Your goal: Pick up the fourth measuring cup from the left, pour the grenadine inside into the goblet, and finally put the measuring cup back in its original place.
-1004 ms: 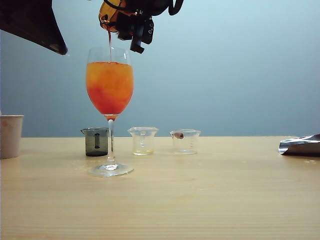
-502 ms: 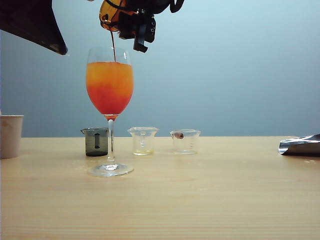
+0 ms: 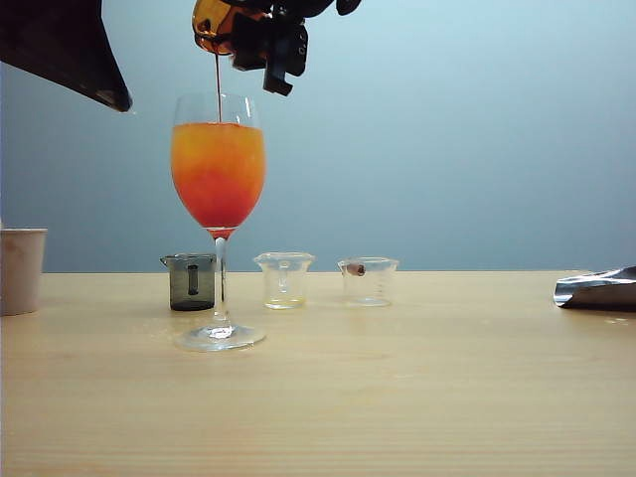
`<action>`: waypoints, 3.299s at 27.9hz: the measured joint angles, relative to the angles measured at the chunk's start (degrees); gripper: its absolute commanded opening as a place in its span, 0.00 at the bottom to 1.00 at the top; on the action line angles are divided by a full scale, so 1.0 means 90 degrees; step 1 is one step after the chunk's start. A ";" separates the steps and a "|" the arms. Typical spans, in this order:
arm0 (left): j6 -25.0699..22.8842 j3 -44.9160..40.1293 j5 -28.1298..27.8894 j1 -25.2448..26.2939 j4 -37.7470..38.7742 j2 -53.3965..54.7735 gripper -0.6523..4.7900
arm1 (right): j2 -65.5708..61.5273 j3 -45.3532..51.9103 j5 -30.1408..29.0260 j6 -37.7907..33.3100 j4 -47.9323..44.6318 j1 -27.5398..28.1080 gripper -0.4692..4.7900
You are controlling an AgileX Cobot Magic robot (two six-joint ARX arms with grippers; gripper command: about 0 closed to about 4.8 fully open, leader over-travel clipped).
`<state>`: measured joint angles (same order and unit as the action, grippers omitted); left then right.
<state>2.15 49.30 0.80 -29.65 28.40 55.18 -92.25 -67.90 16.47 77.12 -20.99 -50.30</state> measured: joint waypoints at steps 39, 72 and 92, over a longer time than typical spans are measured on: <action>-0.0282 0.0002 -0.0117 0.0000 0.0068 0.0000 0.11 | -0.0078 0.0000 -0.0359 0.0648 -0.0046 0.0187 0.40; -0.0260 0.0002 -0.0117 0.0000 0.0158 0.0000 0.11 | -0.0078 0.0000 -0.0566 0.1282 -0.0168 0.0189 0.40; -0.0129 0.0002 -0.0114 0.0000 0.0265 0.0000 0.11 | -0.0073 -0.0131 -0.0675 0.1654 -0.0236 0.0158 0.40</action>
<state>0.99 49.32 -0.23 -29.65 30.79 55.18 -92.90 -69.08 10.39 92.01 -23.11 -48.88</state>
